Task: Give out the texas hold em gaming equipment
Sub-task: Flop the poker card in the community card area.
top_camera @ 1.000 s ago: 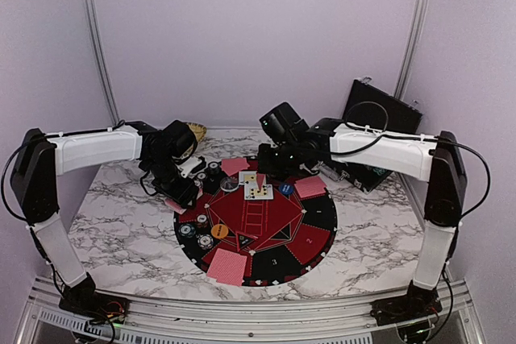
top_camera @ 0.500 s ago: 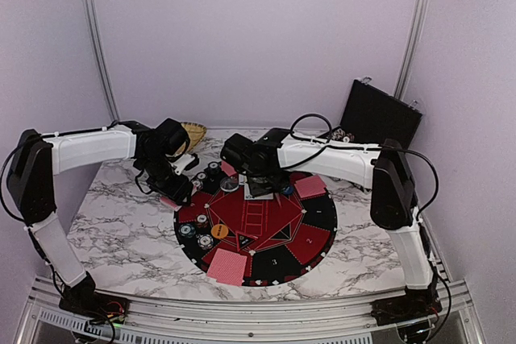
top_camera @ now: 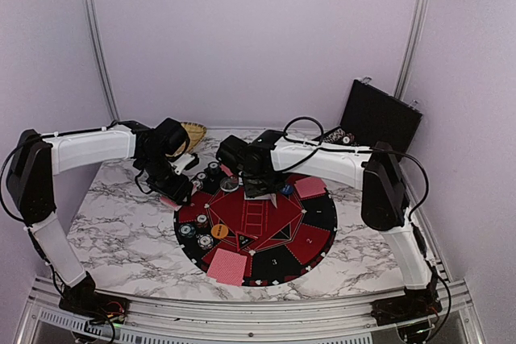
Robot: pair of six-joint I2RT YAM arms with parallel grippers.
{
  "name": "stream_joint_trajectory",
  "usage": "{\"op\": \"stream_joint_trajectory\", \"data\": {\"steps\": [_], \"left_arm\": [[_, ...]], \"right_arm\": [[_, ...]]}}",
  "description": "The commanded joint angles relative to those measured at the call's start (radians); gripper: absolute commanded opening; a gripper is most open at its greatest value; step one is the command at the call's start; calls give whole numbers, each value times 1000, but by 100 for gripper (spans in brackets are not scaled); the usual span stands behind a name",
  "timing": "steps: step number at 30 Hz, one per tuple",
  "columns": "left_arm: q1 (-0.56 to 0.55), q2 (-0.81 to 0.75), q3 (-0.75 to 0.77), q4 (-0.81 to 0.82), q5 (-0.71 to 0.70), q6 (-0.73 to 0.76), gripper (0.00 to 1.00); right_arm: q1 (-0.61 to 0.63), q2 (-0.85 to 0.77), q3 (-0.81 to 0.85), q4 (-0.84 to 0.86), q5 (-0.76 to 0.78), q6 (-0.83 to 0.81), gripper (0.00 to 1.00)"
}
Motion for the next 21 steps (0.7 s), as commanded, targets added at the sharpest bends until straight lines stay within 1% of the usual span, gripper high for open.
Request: {"op": "stream_joint_trajectory", "data": {"steps": [1, 2, 4, 5, 7, 11, 12, 14, 16, 19, 21], "left_arm": [[3, -33, -6, 15, 15, 1, 24], [3, -33, -8, 15, 15, 1, 24], [3, -33, -9, 17, 16, 1, 24], [3, -33, -10, 17, 16, 1, 24], [3, -34, -12, 19, 15, 1, 24], [3, -36, -15, 21, 16, 3, 24], [3, -37, -16, 21, 16, 2, 24], [3, -38, -17, 22, 16, 3, 24], [3, -38, -17, 24, 18, 3, 24], [3, -35, -15, 24, 24, 3, 24], [3, -36, -14, 24, 23, 3, 24]], "right_arm": [[13, 16, 32, 62, -63, -22, 0], [13, 12, 27, 84, -85, -29, 0], [13, -2, 8, 143, -138, -49, 5], [13, -12, 1, 174, -168, -59, 9], [13, -30, -21, 231, -222, -76, 21], [7, -57, -35, 293, -287, -94, 36], [3, -63, -38, 297, -293, -98, 39], [-11, -87, -64, 314, -312, -97, 40], [-38, -144, -139, 376, -369, -99, 40], [-97, -258, -349, 538, -483, -111, 41], [-156, -351, -522, 691, -591, -112, 48]]}}
